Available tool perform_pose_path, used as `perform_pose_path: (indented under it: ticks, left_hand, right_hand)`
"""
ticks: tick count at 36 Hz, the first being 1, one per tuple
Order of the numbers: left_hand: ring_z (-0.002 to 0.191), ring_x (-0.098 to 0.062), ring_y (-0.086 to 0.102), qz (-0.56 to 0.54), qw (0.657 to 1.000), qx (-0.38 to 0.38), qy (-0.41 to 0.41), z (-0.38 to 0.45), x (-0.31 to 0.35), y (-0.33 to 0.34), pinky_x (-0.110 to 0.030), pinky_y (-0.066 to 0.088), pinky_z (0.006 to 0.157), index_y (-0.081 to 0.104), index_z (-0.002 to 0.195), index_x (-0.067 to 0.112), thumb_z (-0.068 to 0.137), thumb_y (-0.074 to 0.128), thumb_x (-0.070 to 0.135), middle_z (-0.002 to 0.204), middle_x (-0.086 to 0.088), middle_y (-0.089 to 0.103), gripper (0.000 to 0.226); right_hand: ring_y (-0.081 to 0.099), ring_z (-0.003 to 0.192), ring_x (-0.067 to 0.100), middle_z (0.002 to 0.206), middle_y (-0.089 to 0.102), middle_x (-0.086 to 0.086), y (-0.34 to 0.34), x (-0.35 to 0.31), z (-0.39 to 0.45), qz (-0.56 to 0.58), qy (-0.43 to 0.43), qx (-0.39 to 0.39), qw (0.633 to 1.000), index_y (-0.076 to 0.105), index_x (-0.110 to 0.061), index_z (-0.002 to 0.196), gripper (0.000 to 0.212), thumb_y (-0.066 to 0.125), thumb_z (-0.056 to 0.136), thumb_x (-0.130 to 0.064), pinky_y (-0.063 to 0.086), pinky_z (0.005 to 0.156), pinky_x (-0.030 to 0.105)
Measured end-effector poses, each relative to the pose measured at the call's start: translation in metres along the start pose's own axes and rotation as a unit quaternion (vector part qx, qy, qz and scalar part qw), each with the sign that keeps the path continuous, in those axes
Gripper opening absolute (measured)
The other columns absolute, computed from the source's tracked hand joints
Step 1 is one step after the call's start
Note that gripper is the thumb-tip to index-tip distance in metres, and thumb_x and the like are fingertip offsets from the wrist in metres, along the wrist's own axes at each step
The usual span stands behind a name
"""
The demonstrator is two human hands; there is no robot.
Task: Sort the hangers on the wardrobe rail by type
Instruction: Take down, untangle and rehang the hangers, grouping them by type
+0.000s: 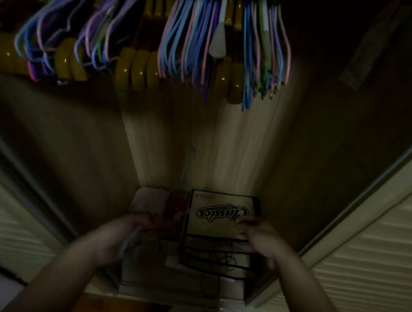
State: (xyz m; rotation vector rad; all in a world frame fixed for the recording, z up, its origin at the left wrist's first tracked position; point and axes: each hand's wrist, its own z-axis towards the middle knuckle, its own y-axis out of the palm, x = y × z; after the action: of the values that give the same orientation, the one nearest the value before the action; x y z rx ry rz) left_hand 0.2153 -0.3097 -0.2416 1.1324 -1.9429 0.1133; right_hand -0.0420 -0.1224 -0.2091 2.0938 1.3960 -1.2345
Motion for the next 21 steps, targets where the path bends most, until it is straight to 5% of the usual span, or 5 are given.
perform_pose_path:
  ticks: [3, 6, 12, 17, 21]
  left_hand:
    - [0.091, -0.027, 0.07, 0.056, 0.996, -0.064, 0.004, -0.016, 0.001, 0.081, -0.037, 0.054, 0.073, 0.073, 0.111, 0.005, 0.077, 0.064, 0.019, 0.105, -0.016, 0.072, 0.038]
    - [0.084, -0.028, 0.072, -0.008, 0.993, -0.12, -0.006, -0.003, -0.007, 0.127, -0.048, 0.052, 0.085, 0.075, 0.095, 0.011, 0.077, 0.068, 0.012, 0.093, -0.013, 0.073, 0.019]
    - [0.073, -0.014, 0.07, 0.003, 0.993, -0.109, 0.033, 0.018, -0.003, 0.184, -0.033, 0.05, 0.072, 0.072, 0.089, 0.017, 0.094, 0.059, 0.028, 0.081, -0.002, 0.074, 0.018]
    - [0.093, -0.021, 0.067, 0.056, 0.989, -0.133, 0.015, 0.037, 0.013, 0.219, -0.034, 0.056, 0.068, 0.067, 0.108, 0.016, 0.1, 0.051, 0.046, 0.102, -0.007, 0.07, 0.035]
    - [0.088, -0.017, 0.059, 0.18, 0.972, -0.136, 0.062, 0.03, 0.025, 0.235, -0.028, 0.043, 0.071, 0.066, 0.099, 0.02, 0.102, 0.049, 0.041, 0.087, -0.001, 0.065, 0.026]
  right_hand:
    - [0.066, 0.109, 0.022, 0.117, 0.07, 0.003, 0.023, -0.007, -0.015, 0.067, 0.006, -0.084, 0.994, 0.065, -0.026, 0.113, 0.018, 0.064, 0.096, -0.026, 0.055, 0.095, 0.046]
    - [0.067, 0.108, 0.024, 0.112, 0.073, 0.004, 0.043, -0.013, -0.032, 0.133, -0.013, -0.143, 0.981, 0.067, -0.024, 0.115, 0.023, 0.061, 0.096, -0.037, 0.055, 0.095, 0.047]
    - [0.067, 0.07, 0.003, 0.092, 0.074, 0.004, 0.011, -0.022, -0.05, 0.016, -0.072, -0.043, 0.996, 0.068, -0.01, 0.112, 0.02, 0.057, 0.095, -0.01, 0.047, 0.054, 0.013]
    - [0.068, 0.088, 0.016, 0.101, 0.07, 0.008, -0.008, -0.038, -0.062, -0.078, -0.143, 0.11, 0.981, 0.065, -0.013, 0.113, 0.025, 0.043, 0.104, -0.021, 0.049, 0.066, 0.024]
    - [0.06, 0.107, 0.035, 0.112, 0.066, 0.015, -0.02, -0.034, -0.074, -0.313, -0.201, 0.234, 0.898, 0.061, -0.018, 0.117, 0.035, 0.034, 0.106, -0.038, 0.042, 0.074, 0.035]
